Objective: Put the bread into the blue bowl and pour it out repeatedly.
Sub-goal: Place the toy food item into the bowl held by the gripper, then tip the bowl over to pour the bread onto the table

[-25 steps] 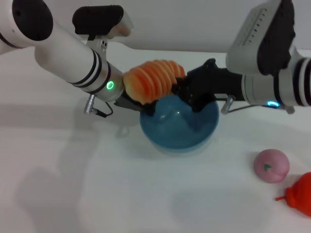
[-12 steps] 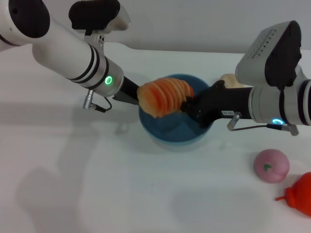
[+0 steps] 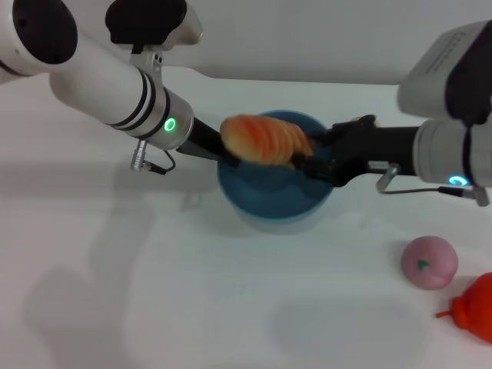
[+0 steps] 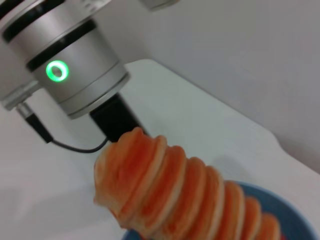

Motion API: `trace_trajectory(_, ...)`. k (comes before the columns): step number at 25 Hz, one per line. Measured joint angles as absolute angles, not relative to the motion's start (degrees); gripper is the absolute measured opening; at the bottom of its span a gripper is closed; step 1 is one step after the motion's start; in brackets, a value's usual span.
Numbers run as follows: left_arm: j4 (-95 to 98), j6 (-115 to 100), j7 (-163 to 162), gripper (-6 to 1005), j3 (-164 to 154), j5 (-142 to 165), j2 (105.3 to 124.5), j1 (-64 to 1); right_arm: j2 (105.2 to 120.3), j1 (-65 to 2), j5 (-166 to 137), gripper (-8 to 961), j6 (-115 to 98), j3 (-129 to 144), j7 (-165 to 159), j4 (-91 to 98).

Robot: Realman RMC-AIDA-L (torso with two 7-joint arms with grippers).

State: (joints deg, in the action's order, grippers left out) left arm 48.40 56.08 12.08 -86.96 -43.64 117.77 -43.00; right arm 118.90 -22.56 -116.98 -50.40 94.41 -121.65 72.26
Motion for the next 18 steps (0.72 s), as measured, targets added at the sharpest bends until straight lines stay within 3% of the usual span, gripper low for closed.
trace_trajectory(6, 47.7, 55.4, 12.2, -1, -86.8, -43.6, 117.7, -42.8, 118.98, -20.4, -117.2, 428, -51.0, 92.2, -121.6, 75.4)
trace_trajectory(18, 47.7, 44.7, 15.0, -2, -94.6, -44.0, 118.25, -43.0, 118.87, -14.5, -101.5, 458, -50.6, 76.0, -120.9, 71.5)
